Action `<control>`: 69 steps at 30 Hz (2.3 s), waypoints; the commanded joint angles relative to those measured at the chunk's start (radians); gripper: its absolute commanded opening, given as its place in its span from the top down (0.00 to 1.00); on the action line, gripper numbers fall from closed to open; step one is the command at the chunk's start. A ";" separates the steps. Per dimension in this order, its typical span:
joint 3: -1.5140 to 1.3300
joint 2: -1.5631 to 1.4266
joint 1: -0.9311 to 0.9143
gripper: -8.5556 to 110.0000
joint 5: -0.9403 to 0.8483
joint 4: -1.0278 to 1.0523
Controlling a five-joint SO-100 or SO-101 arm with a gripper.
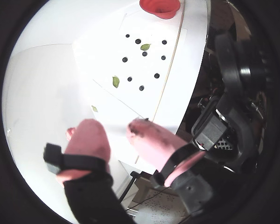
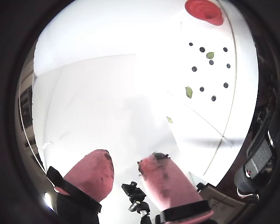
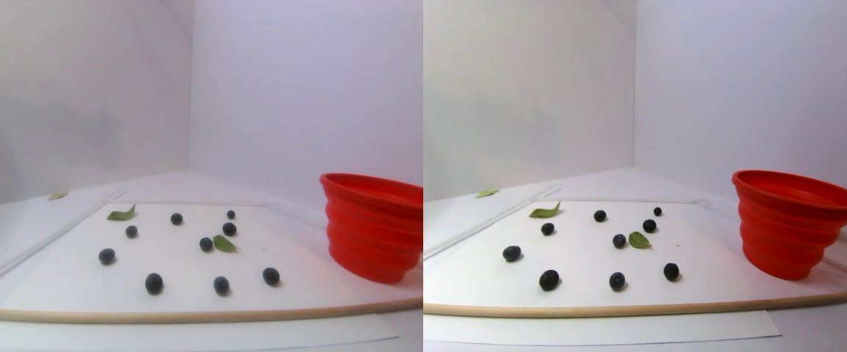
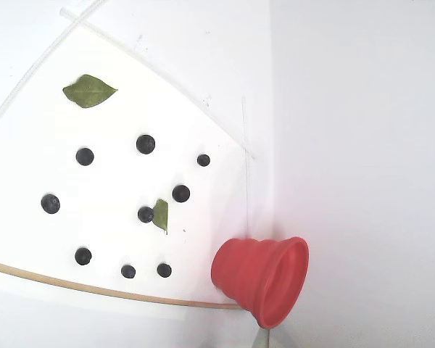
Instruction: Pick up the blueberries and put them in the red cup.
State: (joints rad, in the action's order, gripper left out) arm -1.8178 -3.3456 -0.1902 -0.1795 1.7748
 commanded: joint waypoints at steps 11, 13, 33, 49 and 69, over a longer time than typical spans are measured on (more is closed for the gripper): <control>0.005 0.005 0.002 0.83 -0.002 -0.005; 0.005 0.003 0.005 0.83 -0.002 -0.005; 0.005 0.014 -0.101 0.76 -0.006 -0.005; 0.005 0.005 -0.048 0.80 -0.011 -0.012; -0.055 0.153 0.057 0.81 -0.235 -0.198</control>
State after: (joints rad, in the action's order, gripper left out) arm -1.8577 -3.2474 -0.1457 -0.3482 1.6168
